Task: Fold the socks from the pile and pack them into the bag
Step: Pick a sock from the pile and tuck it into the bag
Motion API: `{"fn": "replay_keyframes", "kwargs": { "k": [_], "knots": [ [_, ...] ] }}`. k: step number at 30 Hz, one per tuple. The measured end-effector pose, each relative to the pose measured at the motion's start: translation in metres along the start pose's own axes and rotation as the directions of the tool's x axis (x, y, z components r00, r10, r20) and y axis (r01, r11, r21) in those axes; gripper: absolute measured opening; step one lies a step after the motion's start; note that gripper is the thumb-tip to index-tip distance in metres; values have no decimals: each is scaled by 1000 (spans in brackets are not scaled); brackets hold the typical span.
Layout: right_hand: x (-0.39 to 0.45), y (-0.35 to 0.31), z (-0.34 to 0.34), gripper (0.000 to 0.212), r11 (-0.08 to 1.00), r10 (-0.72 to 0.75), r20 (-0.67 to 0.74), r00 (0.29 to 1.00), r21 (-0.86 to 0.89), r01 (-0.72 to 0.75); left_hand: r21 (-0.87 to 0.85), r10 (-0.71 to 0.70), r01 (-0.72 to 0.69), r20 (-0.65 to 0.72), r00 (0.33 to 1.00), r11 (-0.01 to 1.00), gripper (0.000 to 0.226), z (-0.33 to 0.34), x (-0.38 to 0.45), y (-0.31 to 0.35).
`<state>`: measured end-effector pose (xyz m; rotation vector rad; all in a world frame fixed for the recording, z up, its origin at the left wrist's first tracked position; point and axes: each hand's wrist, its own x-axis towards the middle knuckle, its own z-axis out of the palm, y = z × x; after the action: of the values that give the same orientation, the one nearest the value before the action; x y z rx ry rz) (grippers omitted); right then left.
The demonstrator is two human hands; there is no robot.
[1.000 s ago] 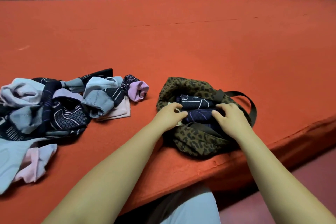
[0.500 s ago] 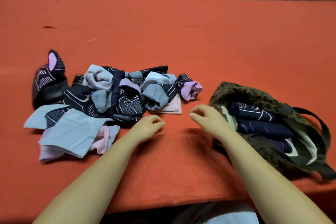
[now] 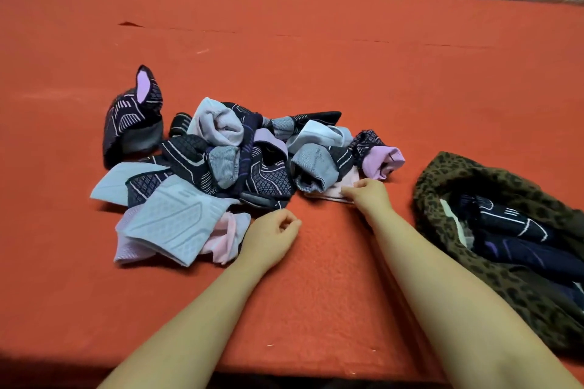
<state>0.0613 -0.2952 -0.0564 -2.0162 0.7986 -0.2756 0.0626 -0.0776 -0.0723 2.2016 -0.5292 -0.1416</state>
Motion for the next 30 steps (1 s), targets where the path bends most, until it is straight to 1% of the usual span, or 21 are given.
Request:
{"fn": "replay_keyframes", "kwargs": {
  "k": [1,3,5,7,8,9,11,13,14,15,17,18,19,20,21,22,24,26,27,28,30],
  "knots": [
    [2,-1,2,32,999,-3,-2,1000,48,3,-13,4,-4,3,1000,1000,9,0,0,-1],
    [-5,-11,-2,27,978,-26,-2,1000,208,25,-83,-4,5,20,1000,997,12,-1,-1,-4],
    [-18,-29,-16,31,942,-106,7,994,321,98,-281,-33,39,26,999,959,18,-3,-2,-4],
    [-32,-53,-36,27,893,-230,23,973,402,202,-493,-77,68,2,997,868,22,-11,-2,7],
    [-41,-65,-48,22,864,-286,31,958,441,244,-562,-73,42,-32,997,826,21,-17,-1,16],
    [-49,-76,-59,18,833,-340,38,940,476,282,-591,-45,-11,-79,996,807,17,-22,1,25],
    [-65,-95,-77,13,776,-429,59,901,534,335,-588,48,-120,-137,989,800,7,-35,8,46],
    [-82,-110,-95,11,737,-468,84,880,587,335,-612,130,-193,-147,981,767,20,-46,13,70],
    [-89,-115,-103,11,719,-480,99,872,613,326,-631,147,-193,-124,981,751,30,-51,15,81],
    [-94,-120,-109,11,707,-490,114,864,632,318,-648,158,-167,-73,985,743,43,-55,18,93],
    [-98,-127,-115,13,707,-514,130,848,623,334,-676,151,-64,71,986,734,63,-62,25,109],
    [-97,-129,-115,13,717,-526,127,841,598,358,-686,156,-17,141,978,728,61,-64,28,114],
    [-95,-130,-116,13,728,-532,113,839,567,386,-696,173,15,198,965,718,51,-66,30,118],
    [-93,-130,-115,13,741,-528,92,844,536,405,-701,187,25,224,957,713,35,-66,32,122],
    [-90,-130,-115,12,752,-515,61,855,512,416,-709,191,21,219,957,705,19,-66,34,127],
    [-86,-130,-115,12,758,-504,27,863,494,427,-715,181,9,188,965,699,9,-67,36,132],
    [-80,-127,-119,11,762,-486,-54,872,462,453,-725,165,-35,109,980,688,9,-70,39,143],
    [-79,-122,-121,12,776,-467,-100,878,429,462,-693,184,-76,83,980,717,7,-71,39,146],
    [-81,-117,-120,16,788,-464,-106,879,404,465,-660,189,-79,96,977,747,5,-70,36,146],
    [-85,-109,-116,20,800,-460,-108,881,381,464,-629,176,-62,121,977,775,8,-66,31,142],
    [-93,-83,-101,25,848,-413,-93,906,323,420,-589,123,23,207,971,808,13,-50,14,127]
  ]
}}
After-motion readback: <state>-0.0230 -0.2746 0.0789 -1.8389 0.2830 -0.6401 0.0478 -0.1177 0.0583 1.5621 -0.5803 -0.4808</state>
